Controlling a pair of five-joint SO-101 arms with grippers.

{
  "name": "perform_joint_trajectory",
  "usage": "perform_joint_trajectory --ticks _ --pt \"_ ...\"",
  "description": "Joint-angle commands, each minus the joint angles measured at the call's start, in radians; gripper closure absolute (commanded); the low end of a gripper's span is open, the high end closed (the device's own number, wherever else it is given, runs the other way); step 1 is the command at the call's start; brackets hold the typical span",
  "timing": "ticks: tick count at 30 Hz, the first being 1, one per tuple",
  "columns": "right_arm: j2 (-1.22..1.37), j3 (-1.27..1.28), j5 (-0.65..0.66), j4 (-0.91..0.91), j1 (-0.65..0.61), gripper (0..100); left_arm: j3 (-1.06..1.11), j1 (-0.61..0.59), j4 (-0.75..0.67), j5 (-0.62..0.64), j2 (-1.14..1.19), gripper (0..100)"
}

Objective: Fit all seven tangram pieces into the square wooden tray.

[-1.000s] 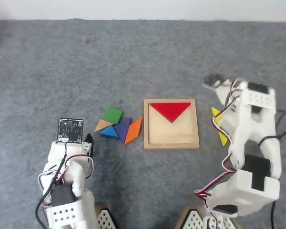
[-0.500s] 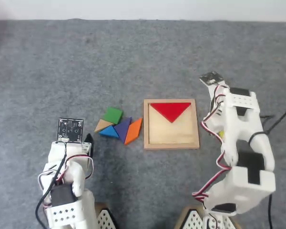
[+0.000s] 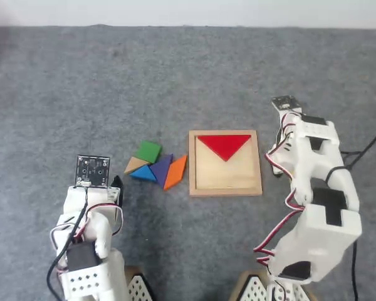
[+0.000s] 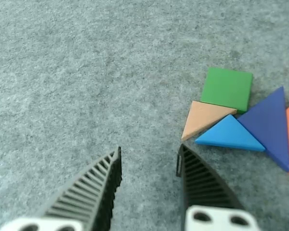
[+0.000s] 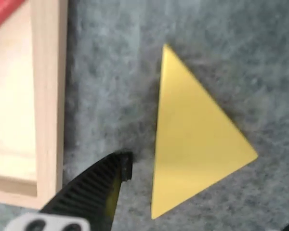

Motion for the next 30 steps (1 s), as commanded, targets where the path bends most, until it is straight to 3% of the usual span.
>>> perform_joint_trajectory --ticks 1,4,10,30 --pt "0.018 -0.068 -0.012 -0.045 0.012 47.6 -0.004 -0.006 0.0 -0.008 -0.011 82" --pt "0.067 -0.095 0.037 -0.036 0.019 48.1 -0.004 -0.006 0.0 -0.008 -0.011 82" --pt "0.143 -0.193 0.078 0.07 0.018 60.8 -0.004 -0.006 0.0 -0.008 -0.011 82" --pt "0.145 -0.196 0.031 0.096 0.018 67.1 -0.004 -0.006 0.0 -0.008 -0.011 82"
